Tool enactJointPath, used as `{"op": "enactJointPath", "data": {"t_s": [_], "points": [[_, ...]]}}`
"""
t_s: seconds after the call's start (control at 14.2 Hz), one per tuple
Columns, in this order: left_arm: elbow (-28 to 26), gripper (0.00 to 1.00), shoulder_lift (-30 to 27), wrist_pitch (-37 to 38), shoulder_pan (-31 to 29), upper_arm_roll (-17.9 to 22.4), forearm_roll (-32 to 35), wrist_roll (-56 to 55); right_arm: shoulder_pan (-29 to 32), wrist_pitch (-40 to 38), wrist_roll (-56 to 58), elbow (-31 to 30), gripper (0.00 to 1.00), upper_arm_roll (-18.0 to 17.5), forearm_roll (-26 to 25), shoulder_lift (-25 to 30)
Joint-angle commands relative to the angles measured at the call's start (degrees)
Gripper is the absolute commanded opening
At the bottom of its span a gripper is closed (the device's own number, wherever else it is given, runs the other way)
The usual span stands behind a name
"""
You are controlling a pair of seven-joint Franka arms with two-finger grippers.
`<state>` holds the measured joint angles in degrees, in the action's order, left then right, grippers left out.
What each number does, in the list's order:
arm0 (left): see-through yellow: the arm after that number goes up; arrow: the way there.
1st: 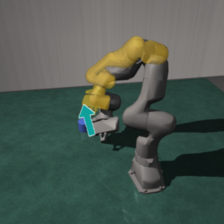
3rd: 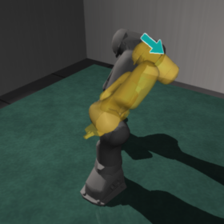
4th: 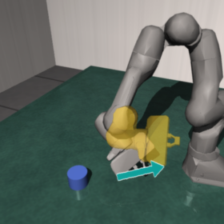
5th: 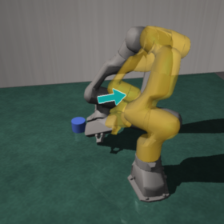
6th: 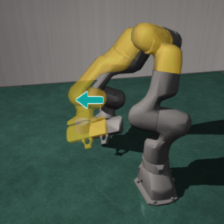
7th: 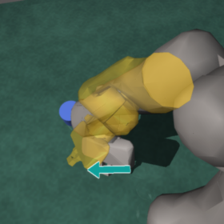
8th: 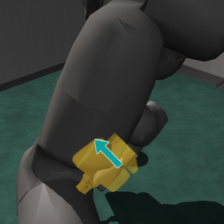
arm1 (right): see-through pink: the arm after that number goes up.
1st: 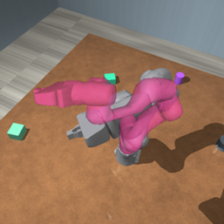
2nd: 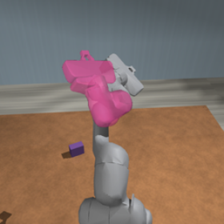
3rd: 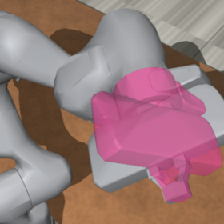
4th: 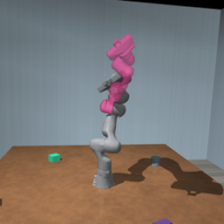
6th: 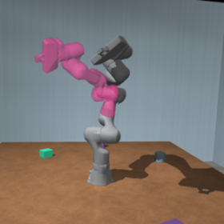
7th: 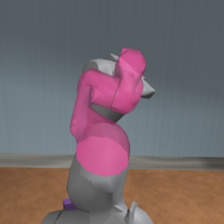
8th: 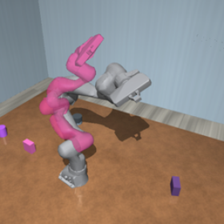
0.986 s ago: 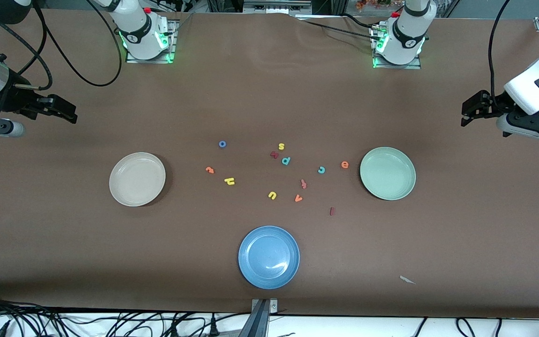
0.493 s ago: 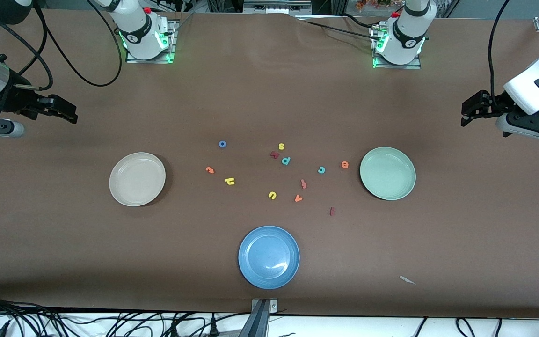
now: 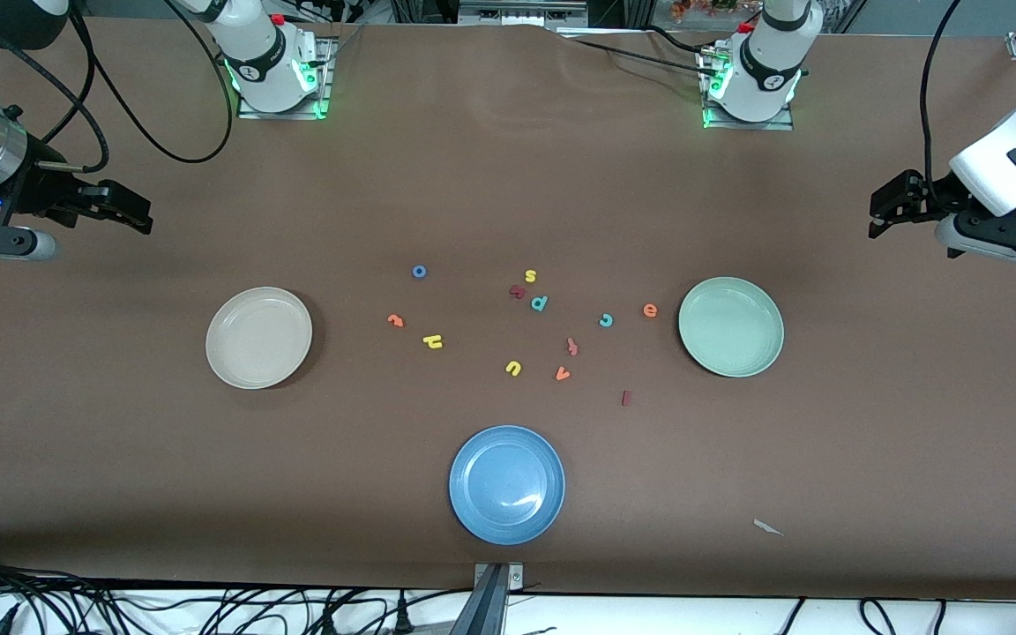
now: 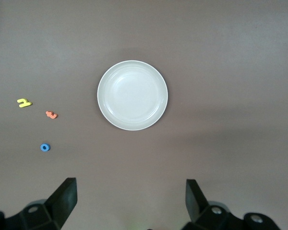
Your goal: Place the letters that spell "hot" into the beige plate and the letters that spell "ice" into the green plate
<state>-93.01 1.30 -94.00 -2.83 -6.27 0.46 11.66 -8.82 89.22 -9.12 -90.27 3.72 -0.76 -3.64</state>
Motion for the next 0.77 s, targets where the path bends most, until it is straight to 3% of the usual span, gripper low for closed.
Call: {"op": "enactJointPath", "data": {"t_s": [0.0, 0.7], "points": [[1.07, 1.00, 0.20, 0.93, -0.16, -0.14, 0.24, -0.23, -0.23, 0.61, 0.07, -0.61, 1.00, -0.20, 0.85, 0.56], [1.16, 1.00, 2.04, 1.10, -0.34, -0.14, 0.24, -0.23, -0.50, 1.84, -0.19, -0.96, 1.00, -0.12, 0.93, 0.12]]}}
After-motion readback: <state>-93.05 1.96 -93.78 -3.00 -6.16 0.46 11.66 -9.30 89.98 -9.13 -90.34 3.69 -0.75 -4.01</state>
